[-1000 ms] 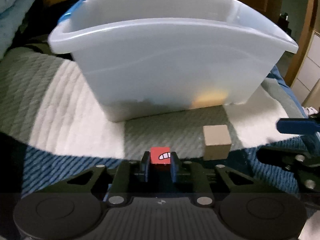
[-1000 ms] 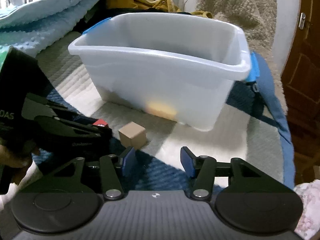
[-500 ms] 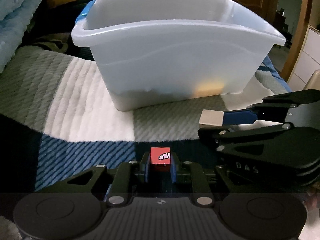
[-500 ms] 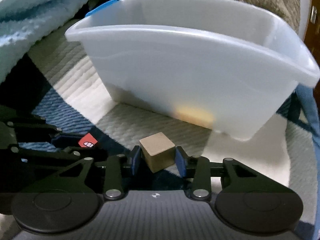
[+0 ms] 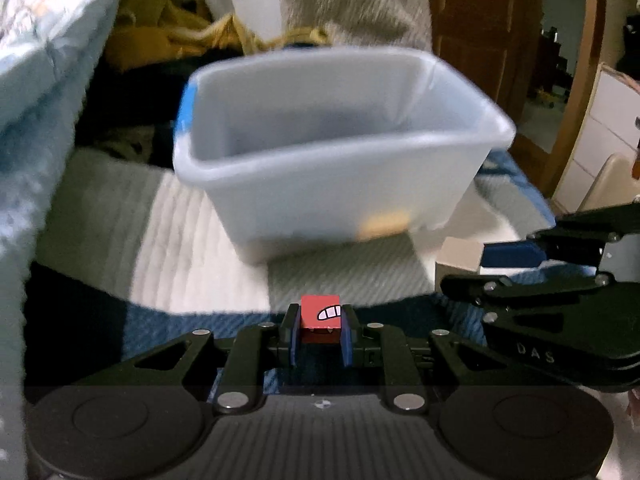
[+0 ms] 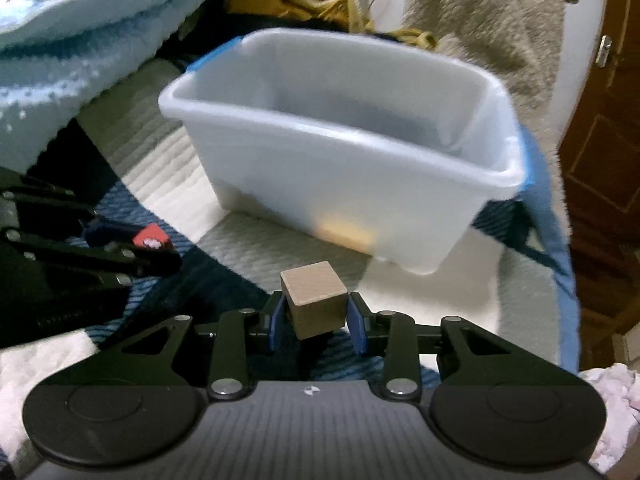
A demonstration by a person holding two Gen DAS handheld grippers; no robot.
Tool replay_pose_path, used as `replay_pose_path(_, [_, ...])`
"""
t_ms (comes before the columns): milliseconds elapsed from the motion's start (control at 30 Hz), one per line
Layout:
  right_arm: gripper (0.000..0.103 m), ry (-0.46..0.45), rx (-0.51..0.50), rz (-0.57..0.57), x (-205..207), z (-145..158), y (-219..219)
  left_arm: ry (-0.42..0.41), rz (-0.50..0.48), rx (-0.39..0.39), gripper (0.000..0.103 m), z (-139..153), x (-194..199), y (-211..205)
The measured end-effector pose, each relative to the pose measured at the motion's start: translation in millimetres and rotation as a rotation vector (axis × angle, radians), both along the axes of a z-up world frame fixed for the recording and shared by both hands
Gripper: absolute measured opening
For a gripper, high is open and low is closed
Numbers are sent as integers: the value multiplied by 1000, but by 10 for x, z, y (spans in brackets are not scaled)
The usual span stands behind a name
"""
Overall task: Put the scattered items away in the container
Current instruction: 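Lift the red cube and wooden cube and carry them over the bin, then open both tools to drop the red and wooden cubes into the bin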
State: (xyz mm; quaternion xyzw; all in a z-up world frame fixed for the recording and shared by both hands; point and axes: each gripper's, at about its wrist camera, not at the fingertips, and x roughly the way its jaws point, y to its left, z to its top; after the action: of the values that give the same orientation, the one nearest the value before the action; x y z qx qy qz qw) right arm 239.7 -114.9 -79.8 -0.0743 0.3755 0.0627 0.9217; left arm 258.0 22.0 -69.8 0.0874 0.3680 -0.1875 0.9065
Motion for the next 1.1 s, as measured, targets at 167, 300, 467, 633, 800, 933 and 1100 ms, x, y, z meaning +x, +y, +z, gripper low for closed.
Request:
replay_pose_path(167, [37, -57, 15, -27, -124, 261, -123, -49, 1, 0, 22, 332, -19, -53])
replay_pose_path(300, [37, -102, 28, -33, -172, 459, -171, -83, 11, -1, 22, 509, 22, -74])
replay_pose_path(467, [37, -156, 38, -30, -131, 676, -169, -118, 32, -9, 22, 682, 167, -106])
replay_pose_path(633, [37, -198, 40, -42, 65, 820, -193, -156, 48, -28, 22, 861, 401, -139])
replay_pose_path(800, [37, -224, 54, -61, 305, 876, -238, -162, 75, -50, 22, 880, 681, -134])
replay_pose_path(933, [37, -225, 32, -67, 529, 843, -242, -150, 87, -44, 22, 794, 919, -171])
replay_pose_path(1100, [37, -201, 0, -84, 823, 704, -265, -132, 89, -25, 22, 630, 1147, -235])
